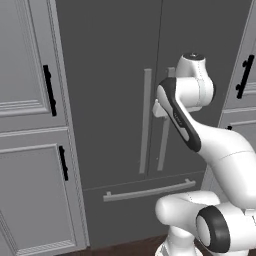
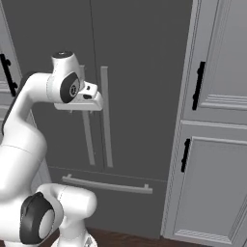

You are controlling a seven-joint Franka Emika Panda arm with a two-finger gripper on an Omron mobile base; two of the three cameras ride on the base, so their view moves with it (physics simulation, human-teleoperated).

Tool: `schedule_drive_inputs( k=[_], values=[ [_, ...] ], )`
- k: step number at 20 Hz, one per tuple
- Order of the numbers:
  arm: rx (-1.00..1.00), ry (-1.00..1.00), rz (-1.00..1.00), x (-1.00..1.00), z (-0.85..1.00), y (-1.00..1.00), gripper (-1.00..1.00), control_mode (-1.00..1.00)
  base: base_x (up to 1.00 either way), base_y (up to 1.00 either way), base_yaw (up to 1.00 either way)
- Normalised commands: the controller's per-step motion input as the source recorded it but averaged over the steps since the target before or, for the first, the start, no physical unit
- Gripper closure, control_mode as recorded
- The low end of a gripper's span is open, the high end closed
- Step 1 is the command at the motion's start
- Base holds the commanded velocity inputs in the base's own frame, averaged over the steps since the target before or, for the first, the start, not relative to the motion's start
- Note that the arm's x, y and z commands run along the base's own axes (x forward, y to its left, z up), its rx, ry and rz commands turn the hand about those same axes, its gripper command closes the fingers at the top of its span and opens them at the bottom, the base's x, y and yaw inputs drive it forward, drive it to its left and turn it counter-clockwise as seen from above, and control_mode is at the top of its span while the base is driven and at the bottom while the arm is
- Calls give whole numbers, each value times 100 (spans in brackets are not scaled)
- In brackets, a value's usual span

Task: Take the strawberry from the fridge and place it on top of the pancake, located on the dining counter.

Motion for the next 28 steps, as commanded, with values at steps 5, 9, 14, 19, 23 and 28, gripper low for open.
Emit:
schedule_drive_inputs(
  k=[5,9,14,19,23,28],
  values=[
    [0,0,0,0,0,0,-100,100,-18,0,0],
    [0,0,0,0,0,0,-100,100,-24,0,0],
    [0,0,0,0,0,0,-100,100,-33,0,0],
    [0,0,0,0,0,0,-100,100,-14,0,0],
    [0,-29,1,16,0,0,-100,-100,0,0,0],
    [4,-38,0,25,3,-5,-100,-100,0,0,0]
  ],
)
